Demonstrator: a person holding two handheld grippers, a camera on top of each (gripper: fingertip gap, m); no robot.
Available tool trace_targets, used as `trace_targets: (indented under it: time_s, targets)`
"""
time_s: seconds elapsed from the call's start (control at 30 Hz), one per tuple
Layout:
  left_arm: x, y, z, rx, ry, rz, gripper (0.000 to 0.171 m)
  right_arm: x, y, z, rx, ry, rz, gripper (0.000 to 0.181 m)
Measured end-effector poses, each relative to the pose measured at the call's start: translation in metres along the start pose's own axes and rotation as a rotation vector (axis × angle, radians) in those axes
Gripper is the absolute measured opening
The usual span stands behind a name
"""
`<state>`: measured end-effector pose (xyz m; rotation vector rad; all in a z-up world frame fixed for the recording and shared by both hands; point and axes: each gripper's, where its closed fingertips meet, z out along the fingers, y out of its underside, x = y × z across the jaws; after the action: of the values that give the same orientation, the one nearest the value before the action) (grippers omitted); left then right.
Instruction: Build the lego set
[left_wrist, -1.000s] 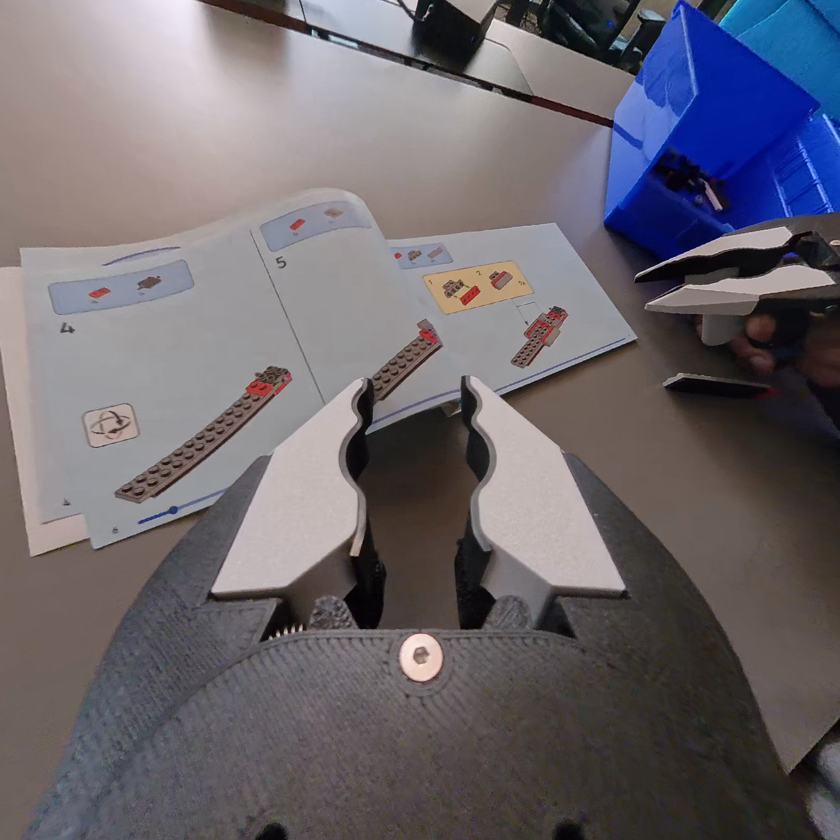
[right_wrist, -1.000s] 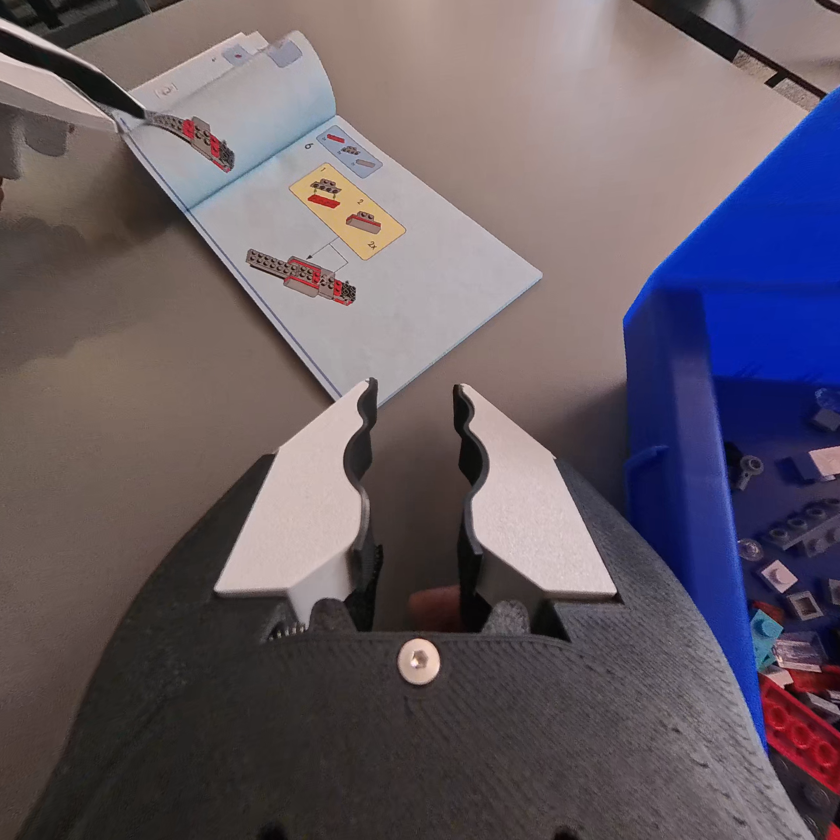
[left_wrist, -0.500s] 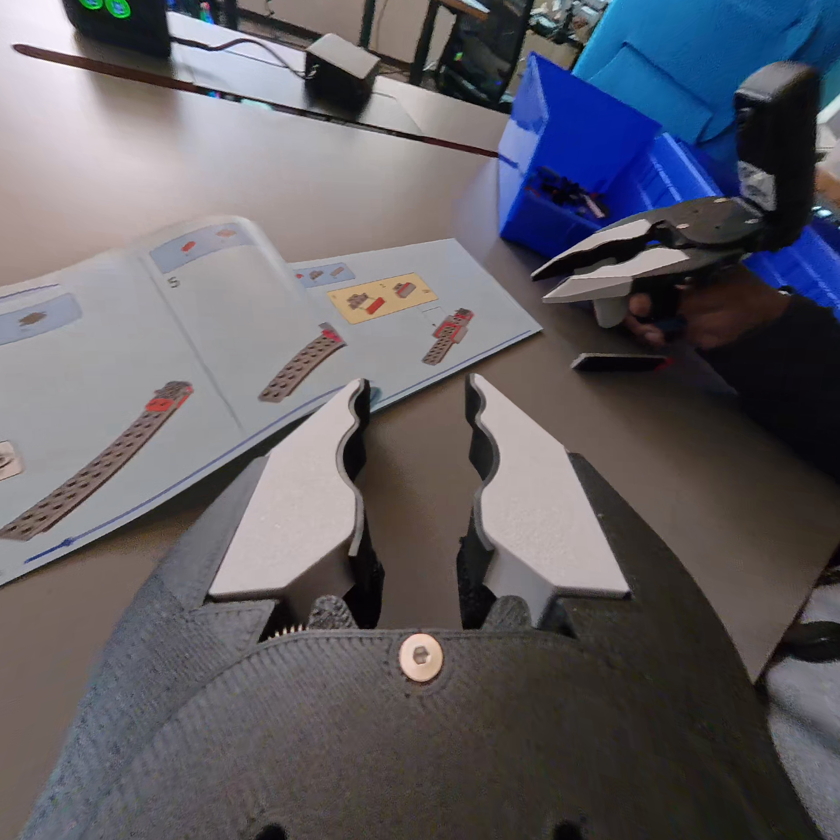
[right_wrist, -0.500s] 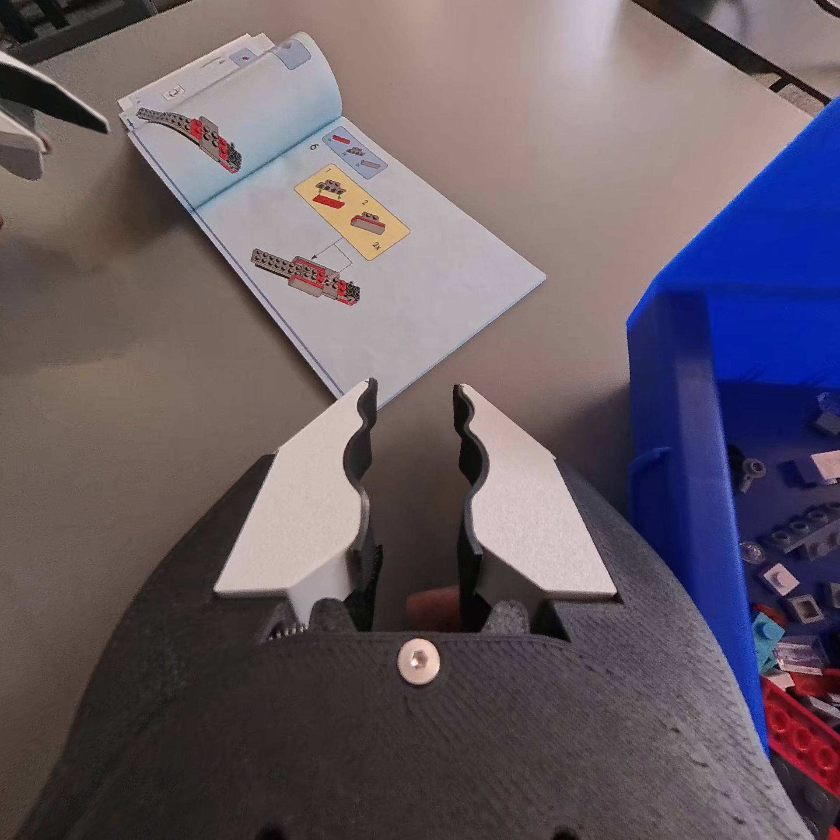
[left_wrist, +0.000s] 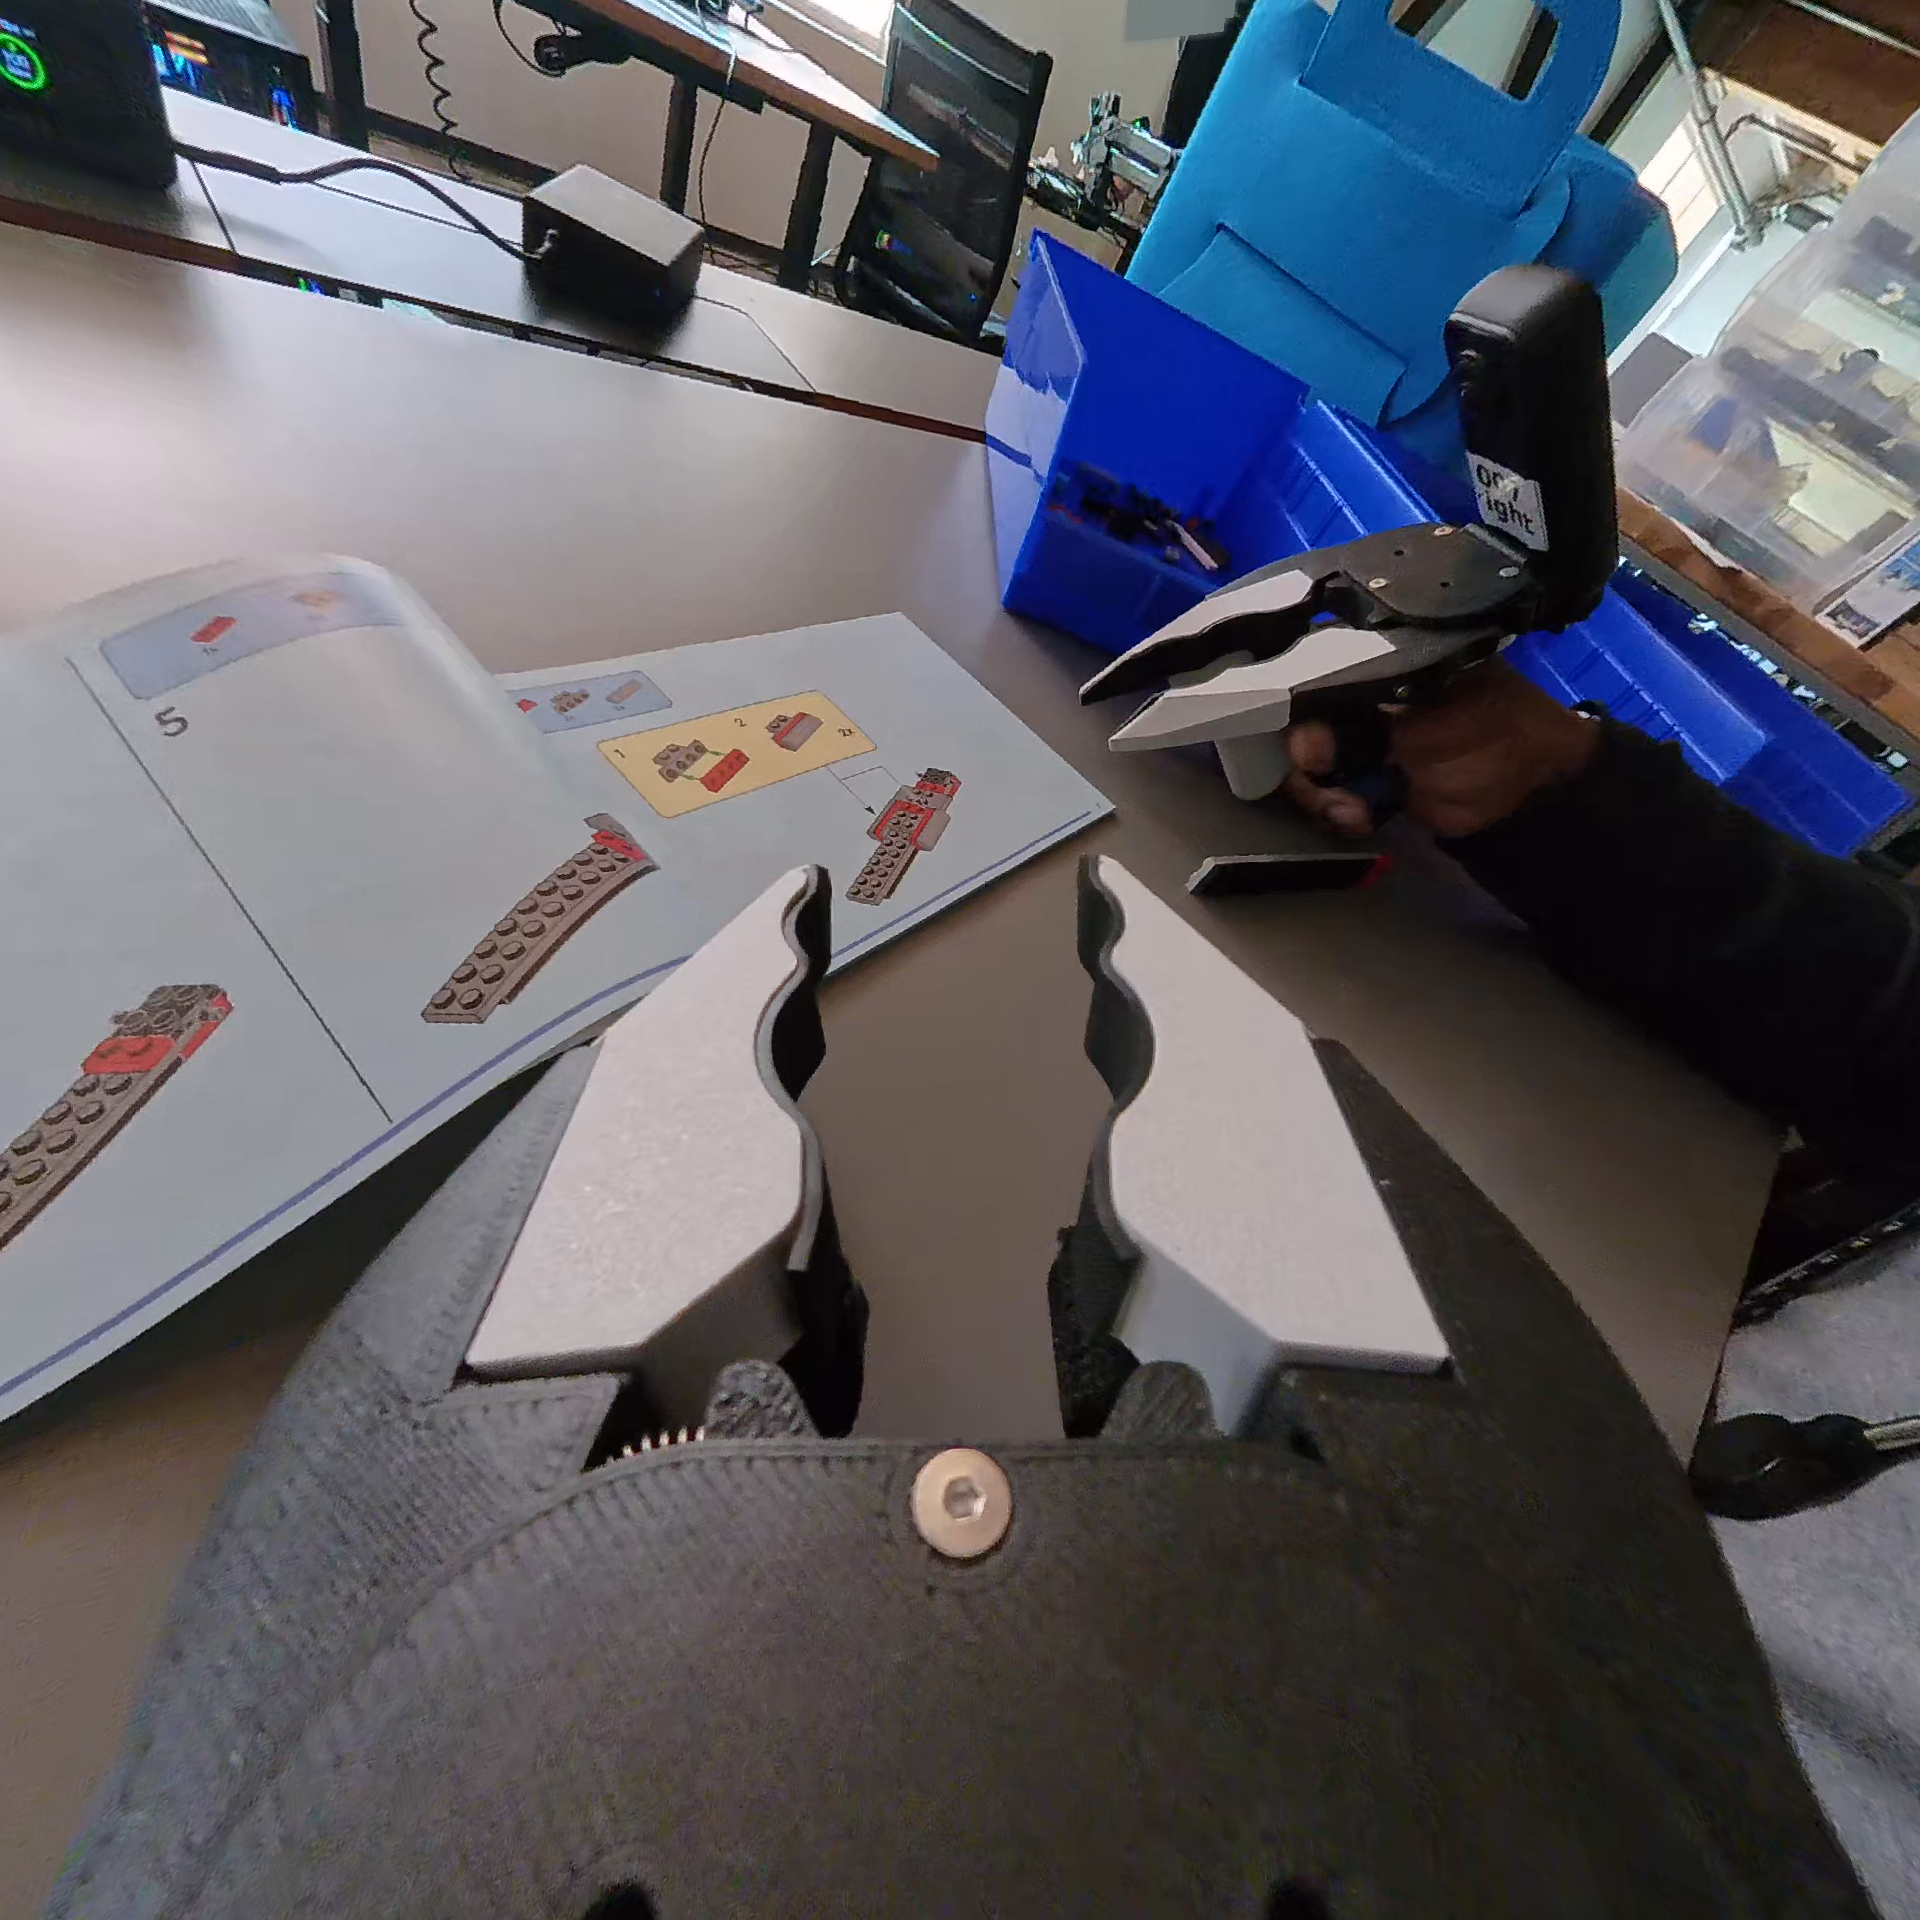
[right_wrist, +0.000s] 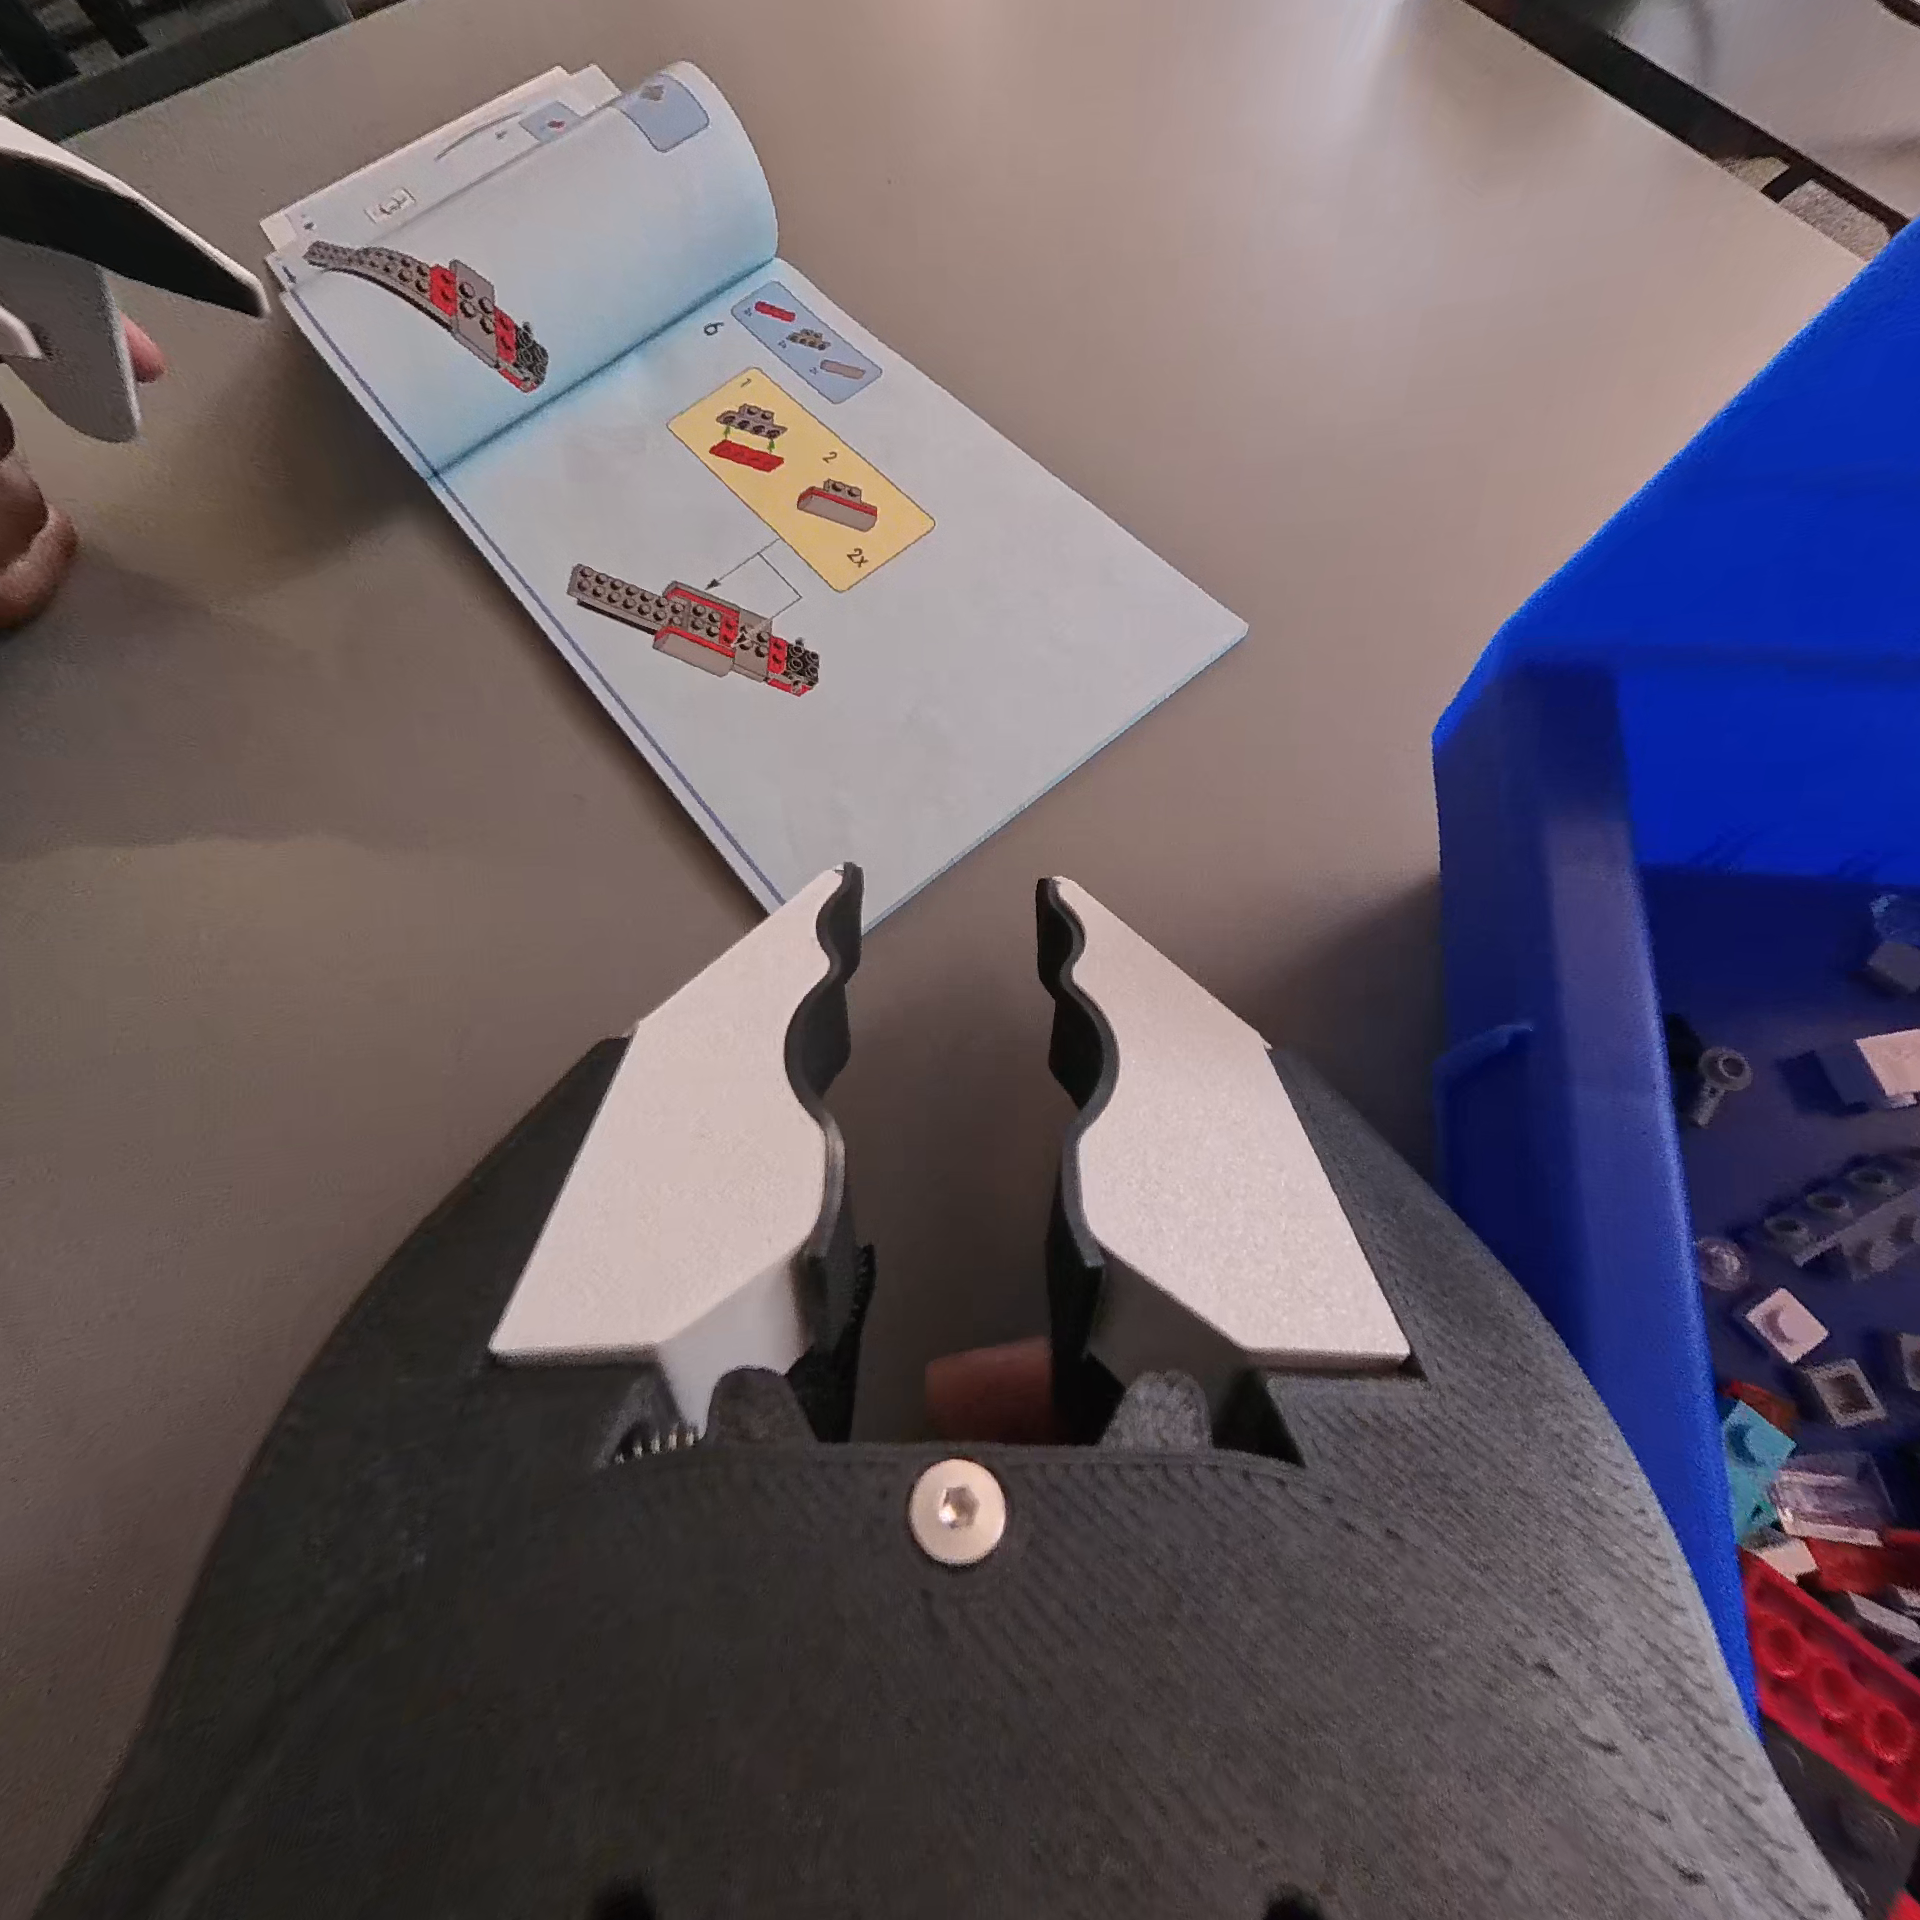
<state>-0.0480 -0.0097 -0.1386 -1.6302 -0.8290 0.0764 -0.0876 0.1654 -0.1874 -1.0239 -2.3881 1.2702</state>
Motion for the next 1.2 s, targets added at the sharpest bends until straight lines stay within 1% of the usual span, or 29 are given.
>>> trace_targets:
  time_s: [0.2,0.43,0.53,0.63,0.7,0.83,0.97,1.1,1.2]
  targets:
    - [-0.002,0.004,0.003,-0.031,0.004,-0.021,0.047,0.0,0.0,0.0,-0.001,0.001,-0.004,0.037]
    - [0.001,0.007,0.007,-0.053,-0.001,0.01,0.047,-0.002,-0.001,-0.001,0.009,-0.001,-0.017,0.037]
    - [0.008,0.004,0.01,-0.033,0.017,0.034,0.048,-0.003,-0.003,-0.002,0.025,-0.005,-0.021,0.037]
    - [0.019,-0.004,0.018,0.007,0.053,0.05,0.048,-0.004,-0.008,-0.008,0.071,0.001,-0.034,0.038]
    - [0.028,-0.008,0.03,0.016,0.085,0.07,0.048,-0.004,-0.013,-0.016,0.125,0.014,-0.03,0.038]
    - [0.053,-0.022,0.062,-0.003,0.149,0.139,0.05,-0.002,-0.025,-0.048,0.31,0.066,-0.033,0.038]
    - [0.076,-0.044,0.101,-0.006,0.203,0.217,0.052,-0.001,-0.022,-0.08,0.418,0.106,-0.058,0.037]
    - [0.097,-0.058,0.146,-0.033,0.29,0.24,0.052,-0.005,-0.014,-0.103,0.469,0.099,-0.037,0.036]
    - [0.104,-0.059,0.176,-0.048,0.303,0.287,0.052,-0.008,-0.007,-0.114,0.484,0.087,-0.029,0.036]
